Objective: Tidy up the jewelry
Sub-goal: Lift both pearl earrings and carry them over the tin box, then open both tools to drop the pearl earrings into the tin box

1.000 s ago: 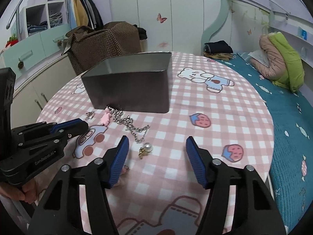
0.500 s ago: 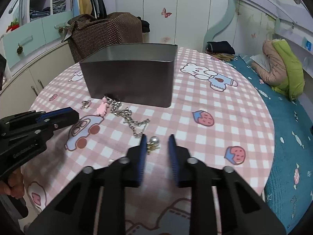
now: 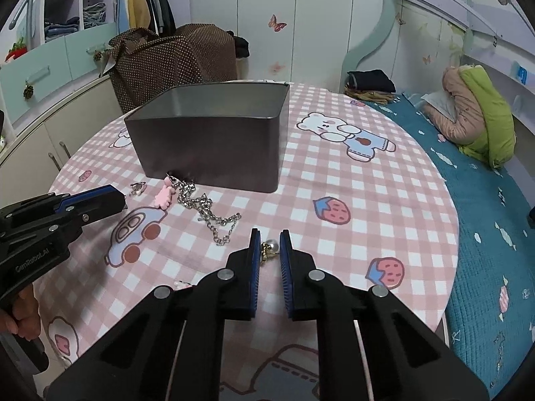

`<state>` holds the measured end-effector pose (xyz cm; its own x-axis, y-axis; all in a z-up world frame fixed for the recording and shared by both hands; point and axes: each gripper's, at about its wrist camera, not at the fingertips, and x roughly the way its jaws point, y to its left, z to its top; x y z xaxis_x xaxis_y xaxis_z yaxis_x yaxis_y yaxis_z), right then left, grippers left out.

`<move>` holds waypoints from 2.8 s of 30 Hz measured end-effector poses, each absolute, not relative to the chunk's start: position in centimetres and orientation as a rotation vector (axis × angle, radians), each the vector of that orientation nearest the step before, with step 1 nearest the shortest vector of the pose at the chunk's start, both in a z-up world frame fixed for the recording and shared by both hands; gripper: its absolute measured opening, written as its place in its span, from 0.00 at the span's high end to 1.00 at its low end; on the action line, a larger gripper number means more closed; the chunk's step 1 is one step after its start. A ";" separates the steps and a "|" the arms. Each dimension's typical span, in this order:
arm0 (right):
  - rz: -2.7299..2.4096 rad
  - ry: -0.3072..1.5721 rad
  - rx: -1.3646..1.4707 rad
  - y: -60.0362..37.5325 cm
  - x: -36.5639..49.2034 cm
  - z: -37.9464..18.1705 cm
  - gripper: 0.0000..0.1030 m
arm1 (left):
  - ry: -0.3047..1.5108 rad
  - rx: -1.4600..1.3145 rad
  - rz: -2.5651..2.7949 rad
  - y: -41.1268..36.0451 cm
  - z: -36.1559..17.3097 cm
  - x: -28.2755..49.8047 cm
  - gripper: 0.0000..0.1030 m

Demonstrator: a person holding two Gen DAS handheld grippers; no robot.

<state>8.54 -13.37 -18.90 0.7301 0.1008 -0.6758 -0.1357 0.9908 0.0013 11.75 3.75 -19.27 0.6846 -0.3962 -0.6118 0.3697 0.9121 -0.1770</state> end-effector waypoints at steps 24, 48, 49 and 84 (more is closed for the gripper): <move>0.150 0.560 -0.031 -13.4 10.6 -13.3 0.89 | 0.554 -0.018 -0.472 1.7 -14.4 13.3 0.89; 0.246 0.560 -0.011 -11.7 15.4 -13.4 0.89 | 0.544 -0.049 -0.397 1.4 -14.0 17.9 0.89; 0.251 0.563 -0.009 -11.7 15.5 -13.4 0.89 | 0.548 -0.046 -0.391 1.4 -14.2 18.0 0.89; 0.169 0.532 -0.041 -12.7 15.4 -13.4 0.50 | 0.561 -0.041 -0.352 1.4 -14.7 18.6 0.65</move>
<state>15.44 -12.74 -13.45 0.8480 0.1495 -0.5085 -0.1709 0.9853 0.0046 18.62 1.39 -14.66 0.7885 -0.3382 -0.5137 0.3160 0.9393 -0.1335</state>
